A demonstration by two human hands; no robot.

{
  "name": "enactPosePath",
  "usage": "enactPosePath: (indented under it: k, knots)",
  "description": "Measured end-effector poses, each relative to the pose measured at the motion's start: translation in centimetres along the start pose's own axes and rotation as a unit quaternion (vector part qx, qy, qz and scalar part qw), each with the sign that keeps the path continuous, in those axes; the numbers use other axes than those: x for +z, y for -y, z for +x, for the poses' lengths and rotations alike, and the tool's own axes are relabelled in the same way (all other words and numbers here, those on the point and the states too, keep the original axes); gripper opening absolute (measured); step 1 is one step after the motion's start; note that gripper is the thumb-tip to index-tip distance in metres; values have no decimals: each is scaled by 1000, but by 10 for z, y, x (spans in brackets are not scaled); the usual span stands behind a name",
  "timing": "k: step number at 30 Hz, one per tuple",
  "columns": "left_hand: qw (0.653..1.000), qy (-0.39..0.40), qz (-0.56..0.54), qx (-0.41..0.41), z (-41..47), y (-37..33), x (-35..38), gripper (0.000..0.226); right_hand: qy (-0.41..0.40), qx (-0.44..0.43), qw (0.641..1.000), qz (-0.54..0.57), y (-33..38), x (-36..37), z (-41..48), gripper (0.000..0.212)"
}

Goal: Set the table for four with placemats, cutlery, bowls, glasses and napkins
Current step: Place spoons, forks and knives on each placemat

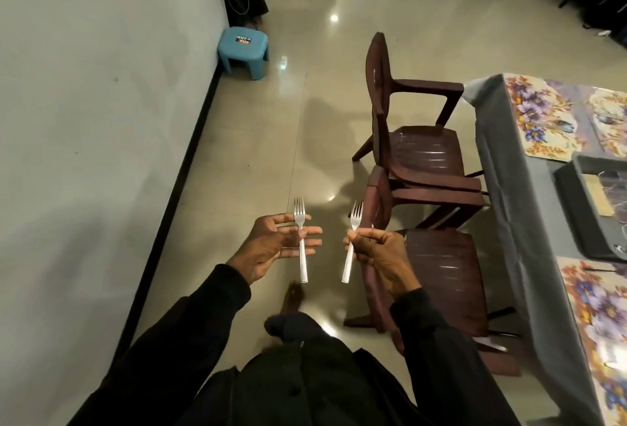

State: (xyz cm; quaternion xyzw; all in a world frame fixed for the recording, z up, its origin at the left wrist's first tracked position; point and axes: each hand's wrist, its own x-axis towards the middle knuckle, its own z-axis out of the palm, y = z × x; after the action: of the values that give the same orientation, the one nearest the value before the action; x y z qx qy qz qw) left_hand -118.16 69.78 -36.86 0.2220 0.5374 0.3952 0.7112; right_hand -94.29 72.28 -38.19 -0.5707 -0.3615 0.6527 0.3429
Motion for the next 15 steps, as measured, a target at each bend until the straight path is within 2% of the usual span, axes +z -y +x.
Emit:
enactPosePath:
  k: [6, 9, 15]
  knots:
    - [998, 22, 56, -7, 93, -67, -12, 34, -48, -20, 998, 23, 24, 11, 82, 19]
    - [995, 29, 90, -24, 142, -105, -11, 34, -60, -6, 998, 36, 39, 16, 130, 12]
    - [989, 57, 130, -37, 233, -175, 0, 36, -82, 10, 995, 47, 93, 21, 205, 16]
